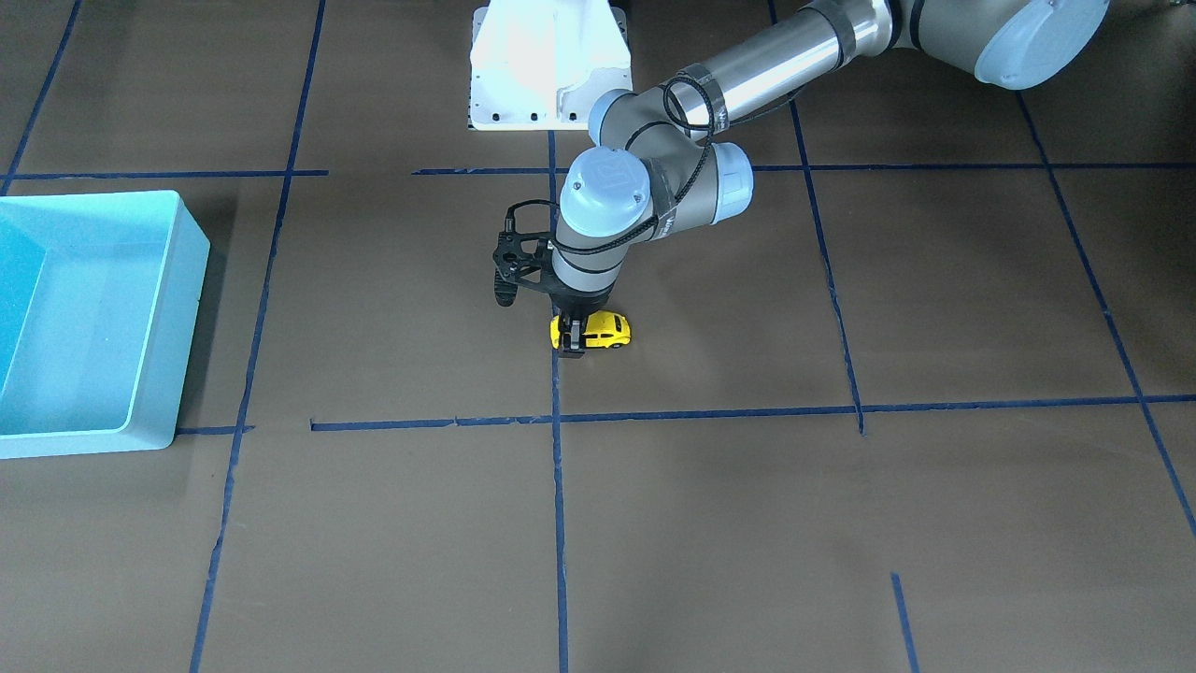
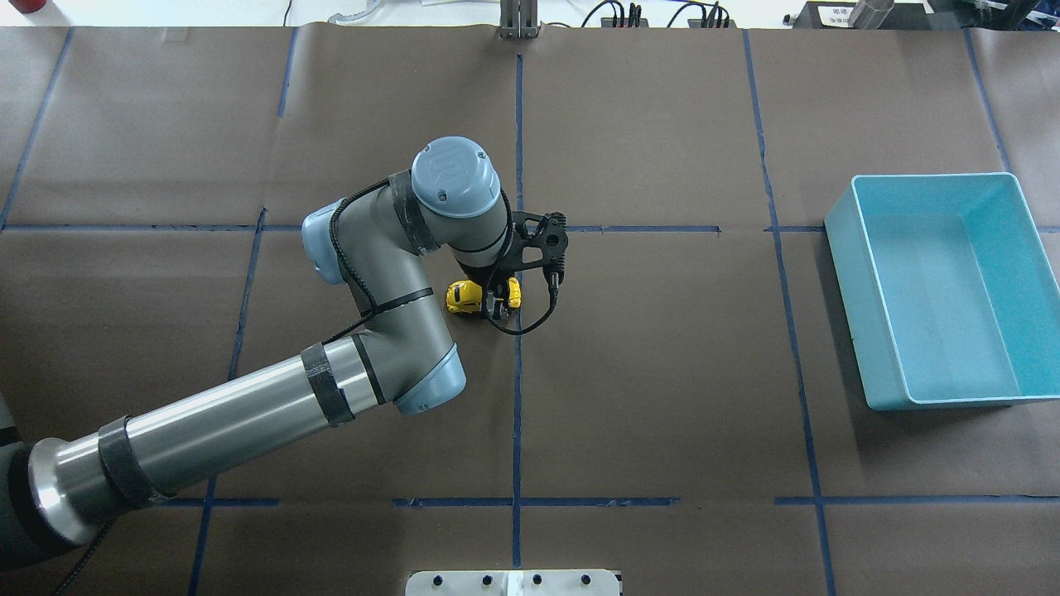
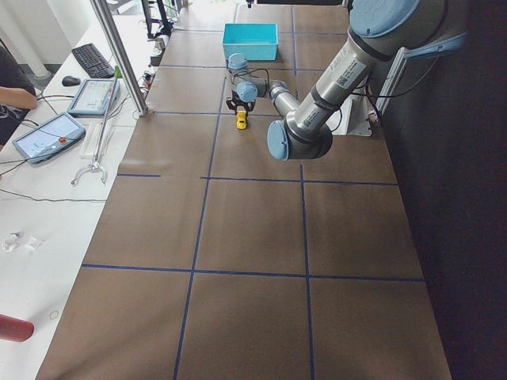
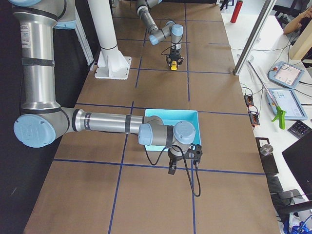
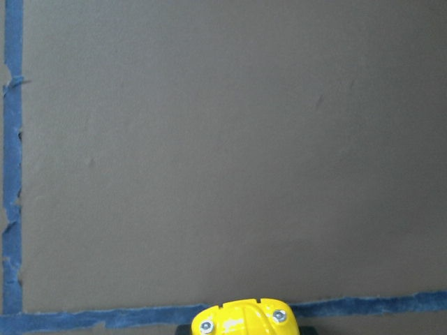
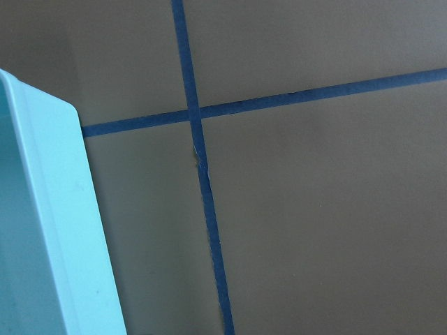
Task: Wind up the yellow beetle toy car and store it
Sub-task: 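Drag the car backward toward the robot with the left gripper pressing down, then lift the left gripper, releasing the car to roll toward the bin, then retract the left arm while the right gripper moves over the car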
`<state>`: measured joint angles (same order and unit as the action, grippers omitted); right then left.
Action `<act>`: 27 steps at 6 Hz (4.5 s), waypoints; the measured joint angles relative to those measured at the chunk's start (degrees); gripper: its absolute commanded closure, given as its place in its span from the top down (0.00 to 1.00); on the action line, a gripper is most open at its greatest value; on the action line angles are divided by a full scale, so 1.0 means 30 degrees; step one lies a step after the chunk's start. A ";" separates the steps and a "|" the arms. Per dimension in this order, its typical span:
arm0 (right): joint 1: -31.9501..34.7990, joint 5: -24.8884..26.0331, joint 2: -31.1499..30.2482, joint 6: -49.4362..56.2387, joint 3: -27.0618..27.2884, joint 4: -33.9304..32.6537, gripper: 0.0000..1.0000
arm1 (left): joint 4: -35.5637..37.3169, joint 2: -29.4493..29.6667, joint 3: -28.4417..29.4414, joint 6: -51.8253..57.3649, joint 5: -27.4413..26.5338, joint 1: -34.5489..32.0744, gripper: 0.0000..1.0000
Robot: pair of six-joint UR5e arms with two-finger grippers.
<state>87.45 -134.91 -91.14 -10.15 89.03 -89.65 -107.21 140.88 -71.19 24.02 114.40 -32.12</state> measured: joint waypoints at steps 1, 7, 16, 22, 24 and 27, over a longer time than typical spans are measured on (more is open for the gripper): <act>-0.0009 0.0001 0.0000 -0.0008 0.0000 0.0000 1.00 | -0.0129 -0.0320 -0.0192 0.0173 0.0265 -0.0142 0.00; -0.0021 0.0000 0.0011 0.0005 0.0000 0.0000 1.00 | -0.0828 -0.1804 -0.0768 0.0826 0.1566 -0.0774 0.00; -0.0023 0.0000 0.0027 0.0015 0.0026 0.0000 1.00 | -0.0827 -0.3161 -0.2009 0.2364 0.2038 -0.1406 1.00; -0.0236 -0.0009 0.0028 0.0007 0.0013 -0.0061 1.00 | -0.0690 -0.3155 -0.2035 0.2416 0.1954 -0.1365 1.00; -0.1215 0.0007 0.0162 0.0009 -0.0007 -0.0134 1.00 | -0.0218 -0.3442 -0.2416 0.2416 0.1954 -0.1706 1.00; -0.2675 0.0590 0.0461 0.0089 0.2507 -0.0154 1.00 | 0.3488 -0.4647 -0.3690 0.2328 0.2079 -0.4209 1.00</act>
<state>79.43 -133.14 -89.76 -9.89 96.55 -90.11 -96.74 126.94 -82.26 31.00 120.64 -44.75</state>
